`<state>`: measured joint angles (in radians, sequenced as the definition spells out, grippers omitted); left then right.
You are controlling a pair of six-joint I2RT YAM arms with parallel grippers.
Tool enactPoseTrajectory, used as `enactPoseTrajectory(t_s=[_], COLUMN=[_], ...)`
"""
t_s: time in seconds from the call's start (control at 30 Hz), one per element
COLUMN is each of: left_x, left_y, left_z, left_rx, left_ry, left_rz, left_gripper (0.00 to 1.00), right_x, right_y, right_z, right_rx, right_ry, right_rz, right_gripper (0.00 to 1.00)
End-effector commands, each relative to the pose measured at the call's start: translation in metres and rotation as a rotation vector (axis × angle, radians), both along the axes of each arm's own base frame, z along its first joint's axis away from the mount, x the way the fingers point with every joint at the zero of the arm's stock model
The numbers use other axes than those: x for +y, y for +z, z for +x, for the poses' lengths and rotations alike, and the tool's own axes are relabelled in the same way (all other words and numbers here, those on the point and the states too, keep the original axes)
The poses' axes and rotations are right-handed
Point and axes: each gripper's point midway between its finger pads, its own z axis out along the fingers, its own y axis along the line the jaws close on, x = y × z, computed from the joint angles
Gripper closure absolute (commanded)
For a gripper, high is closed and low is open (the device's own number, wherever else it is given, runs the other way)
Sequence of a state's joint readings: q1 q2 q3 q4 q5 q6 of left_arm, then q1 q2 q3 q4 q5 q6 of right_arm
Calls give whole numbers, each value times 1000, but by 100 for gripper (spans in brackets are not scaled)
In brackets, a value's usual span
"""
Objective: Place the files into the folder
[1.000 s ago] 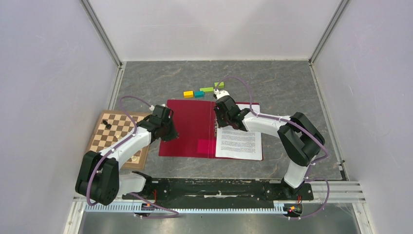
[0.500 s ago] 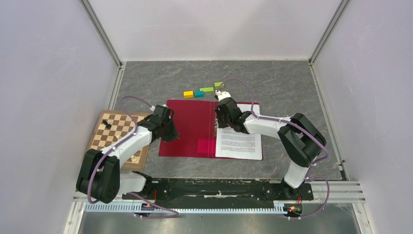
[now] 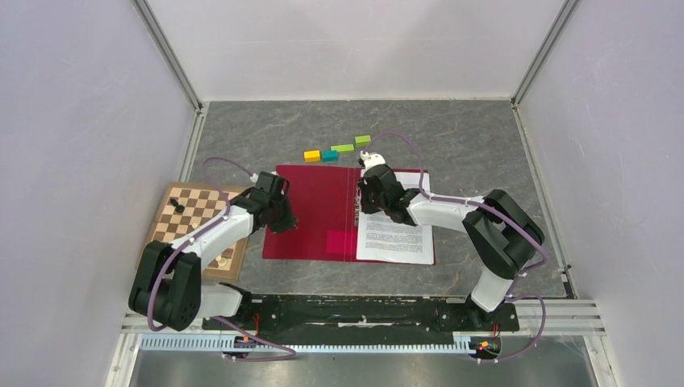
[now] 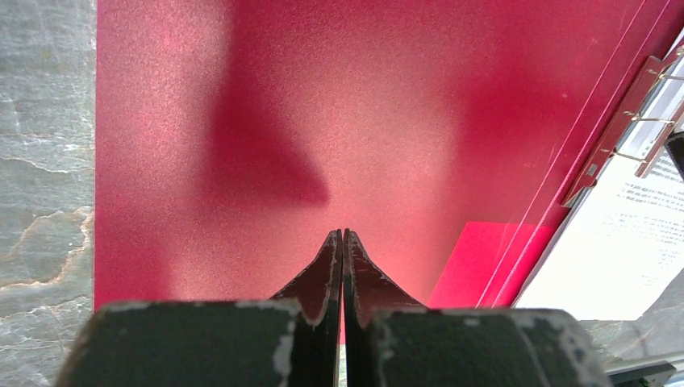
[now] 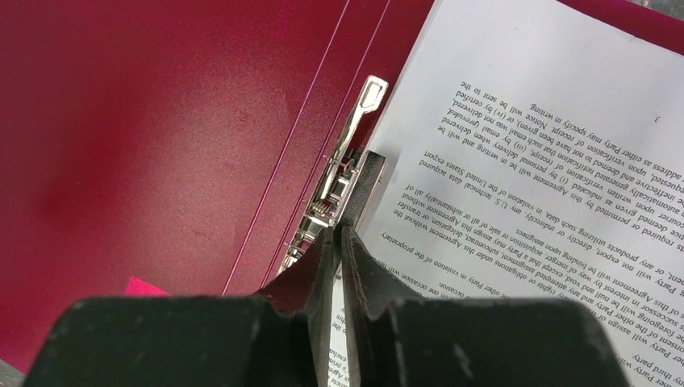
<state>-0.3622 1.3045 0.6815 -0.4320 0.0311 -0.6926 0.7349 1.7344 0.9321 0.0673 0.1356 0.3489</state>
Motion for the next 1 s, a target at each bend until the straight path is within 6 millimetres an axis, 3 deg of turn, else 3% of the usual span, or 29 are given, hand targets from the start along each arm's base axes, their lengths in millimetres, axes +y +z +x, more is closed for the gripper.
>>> enactPoseTrajectory(t_s=[0.0, 0.23, 0.43, 0.67, 0.97], left_x=[-10, -8, -9, -22, -34], left_y=[17, 6, -9, -26, -23], left_z=[20, 17, 11, -5, -3], left_rx=[-60, -26, 30, 69, 56], left_ry=[4, 25, 89, 136, 151], left_rz=[-37, -29, -43, -73, -125], left_gripper=[98, 98, 98, 98, 98], right_x=[-7, -5, -15, -22, -24], right_y=[-18, -18, -21, -25, -23], right_z=[-20, -23, -26, -22, -14], right_rx=[70, 59, 60, 51, 13], right_ry=[28, 37, 12, -1, -4], right_rz=[-33, -70, -128, -176, -186], right_gripper=[90, 86, 85, 84, 81])
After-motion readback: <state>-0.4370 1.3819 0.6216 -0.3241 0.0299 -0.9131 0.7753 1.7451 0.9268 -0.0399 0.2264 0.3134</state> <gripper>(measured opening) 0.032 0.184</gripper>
